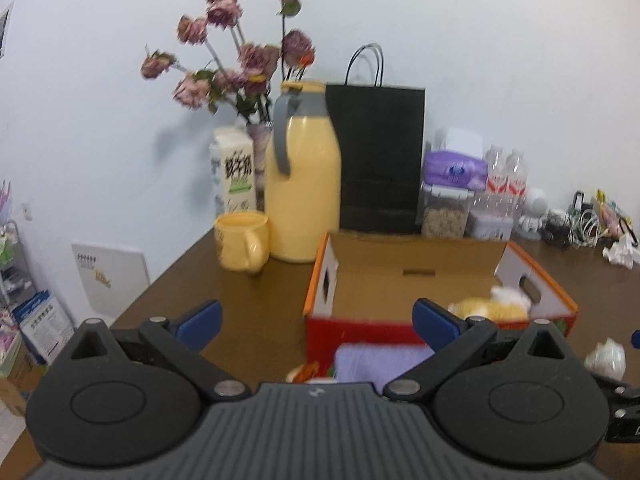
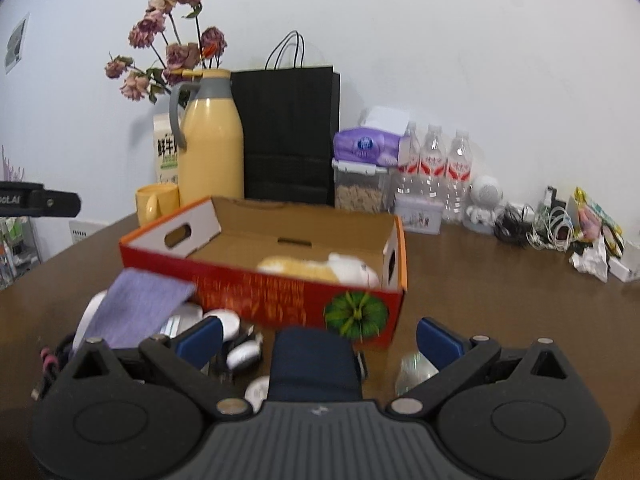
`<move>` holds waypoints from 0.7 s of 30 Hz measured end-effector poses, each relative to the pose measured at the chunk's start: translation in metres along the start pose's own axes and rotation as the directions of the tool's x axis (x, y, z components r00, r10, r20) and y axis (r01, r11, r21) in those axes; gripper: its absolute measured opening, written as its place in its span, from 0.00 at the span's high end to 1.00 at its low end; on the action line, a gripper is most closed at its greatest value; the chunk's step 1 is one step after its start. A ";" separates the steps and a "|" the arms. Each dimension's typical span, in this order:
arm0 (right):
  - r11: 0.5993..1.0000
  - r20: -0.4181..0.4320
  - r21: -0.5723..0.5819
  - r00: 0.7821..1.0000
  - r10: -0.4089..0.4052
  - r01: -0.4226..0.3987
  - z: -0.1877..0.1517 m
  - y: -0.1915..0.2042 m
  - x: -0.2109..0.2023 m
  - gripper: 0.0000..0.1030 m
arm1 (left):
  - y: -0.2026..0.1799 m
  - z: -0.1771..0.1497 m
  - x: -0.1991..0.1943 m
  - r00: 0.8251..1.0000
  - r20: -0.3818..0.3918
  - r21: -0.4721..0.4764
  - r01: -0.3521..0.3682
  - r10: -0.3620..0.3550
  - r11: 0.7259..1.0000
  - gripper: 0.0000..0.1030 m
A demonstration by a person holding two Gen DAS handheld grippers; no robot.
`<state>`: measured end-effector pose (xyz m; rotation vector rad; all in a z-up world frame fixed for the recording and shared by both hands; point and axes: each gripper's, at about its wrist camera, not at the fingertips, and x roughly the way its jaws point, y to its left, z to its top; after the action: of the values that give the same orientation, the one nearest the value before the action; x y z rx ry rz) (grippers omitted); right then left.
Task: Organize objects
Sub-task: 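Grasp the navy glasses case with the right gripper while the left gripper returns to the table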
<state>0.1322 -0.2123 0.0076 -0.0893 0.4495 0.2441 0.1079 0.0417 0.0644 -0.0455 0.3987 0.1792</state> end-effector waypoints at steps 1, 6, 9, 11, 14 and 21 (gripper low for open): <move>1.000 -0.006 0.000 1.000 0.003 -0.003 -0.003 0.000 -0.003 0.00 | 0.002 -0.005 -0.002 1.000 -0.011 -0.002 -0.001 0.001 1.000 0.00; 1.000 -0.044 -0.011 0.999 0.009 -0.010 -0.022 0.005 -0.015 0.00 | 0.012 -0.033 -0.011 0.997 -0.074 0.009 -0.003 0.004 1.000 0.00; 1.000 -0.073 -0.016 0.997 0.021 -0.023 -0.033 0.009 -0.018 0.00 | 0.016 -0.051 -0.013 0.993 -0.118 0.022 -0.002 0.004 1.000 0.00; 0.999 -0.092 -0.025 0.995 0.028 -0.031 -0.041 0.012 -0.020 0.00 | 0.019 -0.061 -0.014 0.990 -0.142 0.025 0.007 -0.004 1.000 0.00; 0.999 -0.120 -0.032 0.992 0.038 -0.043 -0.050 0.016 -0.020 0.00 | 0.022 -0.074 -0.016 0.985 -0.173 0.038 0.017 -0.010 0.999 0.00; 0.998 -0.144 -0.030 0.989 0.041 -0.046 -0.058 0.016 -0.016 0.00 | 0.028 -0.081 -0.013 0.980 -0.201 0.022 0.017 -0.012 1.000 0.00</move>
<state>0.0900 -0.2081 -0.0379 -0.1299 0.5909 0.2895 0.0600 0.0602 -0.0052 -0.0435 0.6014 0.1558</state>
